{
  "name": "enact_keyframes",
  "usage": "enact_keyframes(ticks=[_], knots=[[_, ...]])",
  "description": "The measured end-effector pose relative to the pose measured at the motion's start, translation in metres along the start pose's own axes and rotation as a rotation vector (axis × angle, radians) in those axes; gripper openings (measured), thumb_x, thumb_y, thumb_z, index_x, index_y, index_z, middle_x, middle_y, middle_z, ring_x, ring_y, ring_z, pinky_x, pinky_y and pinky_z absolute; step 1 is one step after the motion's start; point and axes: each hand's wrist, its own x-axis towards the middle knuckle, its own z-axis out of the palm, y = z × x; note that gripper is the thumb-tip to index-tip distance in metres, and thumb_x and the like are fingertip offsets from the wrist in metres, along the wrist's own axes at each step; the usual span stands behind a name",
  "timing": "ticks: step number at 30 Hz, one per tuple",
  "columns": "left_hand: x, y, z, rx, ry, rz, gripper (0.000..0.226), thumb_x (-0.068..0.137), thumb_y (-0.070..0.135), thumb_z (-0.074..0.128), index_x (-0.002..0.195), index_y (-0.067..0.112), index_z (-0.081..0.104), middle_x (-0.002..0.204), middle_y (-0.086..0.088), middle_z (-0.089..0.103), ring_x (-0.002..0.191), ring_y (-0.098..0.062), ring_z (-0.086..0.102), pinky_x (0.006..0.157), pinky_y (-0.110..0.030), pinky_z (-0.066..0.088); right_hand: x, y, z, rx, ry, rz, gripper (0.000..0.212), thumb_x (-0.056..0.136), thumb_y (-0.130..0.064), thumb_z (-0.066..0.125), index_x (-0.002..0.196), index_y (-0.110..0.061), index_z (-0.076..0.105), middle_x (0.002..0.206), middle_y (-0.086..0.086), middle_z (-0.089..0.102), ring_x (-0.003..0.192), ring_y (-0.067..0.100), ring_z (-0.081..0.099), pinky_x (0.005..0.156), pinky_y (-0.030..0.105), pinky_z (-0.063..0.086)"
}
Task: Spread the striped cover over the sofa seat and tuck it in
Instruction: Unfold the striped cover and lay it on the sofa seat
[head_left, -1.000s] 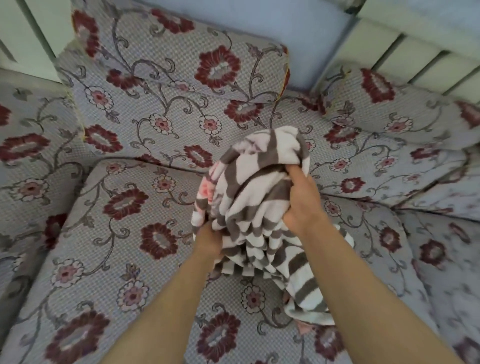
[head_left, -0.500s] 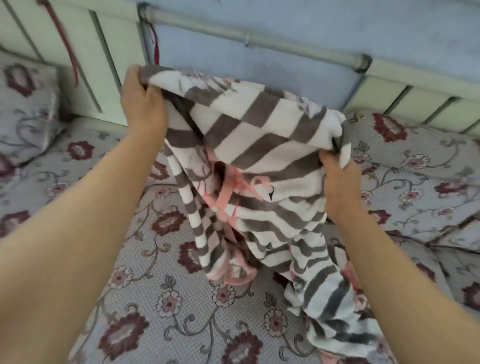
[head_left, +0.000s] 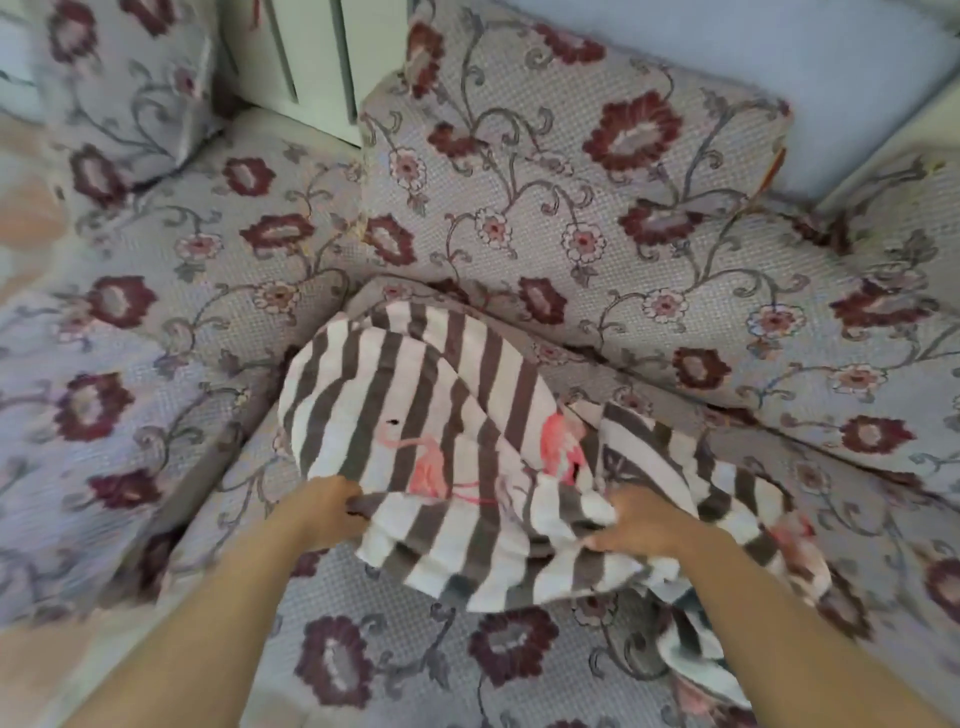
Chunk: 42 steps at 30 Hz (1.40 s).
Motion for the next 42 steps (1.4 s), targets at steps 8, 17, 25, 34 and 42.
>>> enact_keyframes(ticks=[8,17,25,34,42], knots=[[0.032,-0.009,0.045,-0.415,0.238,-0.115,0.042,0.086,0.004,0.049,0.128,0.008,0.054,0.132,-0.015,0.052,0.113,-0.033,0.055,0.09,-0.03,0.045,0.064,-0.051,0.043,0.217,0.144,-0.183,0.041,0.082,-0.035,0.066,0.118,-0.021,0.054,0.116,0.001,0.061,0.103,0.016,0.058,0.087,0.031,0.047],[0.096,-0.022,0.062,-0.405,0.417,-0.248,0.08,0.09,0.027,0.058,0.151,0.023,0.006,0.148,-0.019,0.022,0.133,-0.04,0.032,0.108,-0.048,0.035,0.176,-0.105,0.058,-0.182,0.354,-0.218,0.039,0.092,-0.035,0.051,0.13,-0.029,0.053,0.158,0.007,0.014,0.145,0.029,0.012,0.117,0.045,0.012],[0.105,0.004,0.07,-0.111,0.433,-0.101,0.035,0.085,0.009,0.048,0.118,0.012,0.059,0.106,-0.013,0.064,0.1,-0.035,0.059,0.083,-0.042,0.049,0.164,-0.085,0.064,-0.143,0.316,-0.296,0.021,0.08,0.002,0.05,0.088,-0.006,0.067,0.1,0.012,0.066,0.096,0.029,0.062,0.081,0.03,0.048],[0.083,0.06,0.081,-0.304,0.263,0.141,0.018,0.085,0.016,0.052,0.091,0.009,0.068,0.097,-0.01,0.065,0.092,-0.028,0.061,0.08,-0.039,0.05,0.102,-0.031,0.069,-0.411,-0.242,0.02,0.013,0.088,-0.009,0.048,0.075,-0.012,0.046,0.08,0.009,0.051,0.094,0.032,0.059,0.075,0.033,0.04],[0.116,0.036,0.049,-0.489,0.62,-0.219,0.093,0.087,0.02,0.062,0.151,0.016,-0.006,0.155,-0.021,0.008,0.136,-0.042,0.027,0.105,-0.048,0.033,0.149,-0.068,0.048,-0.077,0.567,-0.154,0.064,0.09,-0.023,0.057,0.144,-0.012,0.026,0.144,0.01,0.038,0.133,0.031,0.037,0.107,0.044,0.035]])
